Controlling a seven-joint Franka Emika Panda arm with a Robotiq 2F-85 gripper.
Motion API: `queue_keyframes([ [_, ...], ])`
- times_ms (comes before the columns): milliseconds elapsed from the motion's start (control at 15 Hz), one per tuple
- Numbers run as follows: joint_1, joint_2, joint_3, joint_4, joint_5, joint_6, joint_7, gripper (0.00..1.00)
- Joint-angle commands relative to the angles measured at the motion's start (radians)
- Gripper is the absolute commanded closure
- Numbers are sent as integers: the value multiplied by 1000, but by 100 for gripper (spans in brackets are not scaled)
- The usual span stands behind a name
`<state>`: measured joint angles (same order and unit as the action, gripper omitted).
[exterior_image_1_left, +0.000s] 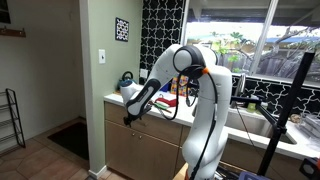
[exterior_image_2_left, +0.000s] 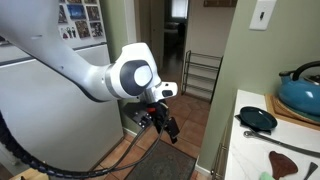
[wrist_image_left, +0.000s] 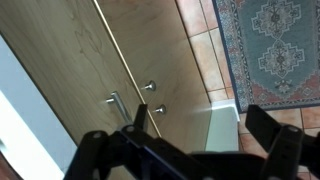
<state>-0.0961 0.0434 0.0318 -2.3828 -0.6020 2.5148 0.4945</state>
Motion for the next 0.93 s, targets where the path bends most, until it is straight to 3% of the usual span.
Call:
queue_keyframes([
  [0,33,14,-37,8,4,4,-6,0],
  [133,35,22,-38,19,4,5,-7,0],
  [400,22,125,-96,105,-134,18,-75,0],
  [867,19,332,-187,254,-135,57,-195,0],
])
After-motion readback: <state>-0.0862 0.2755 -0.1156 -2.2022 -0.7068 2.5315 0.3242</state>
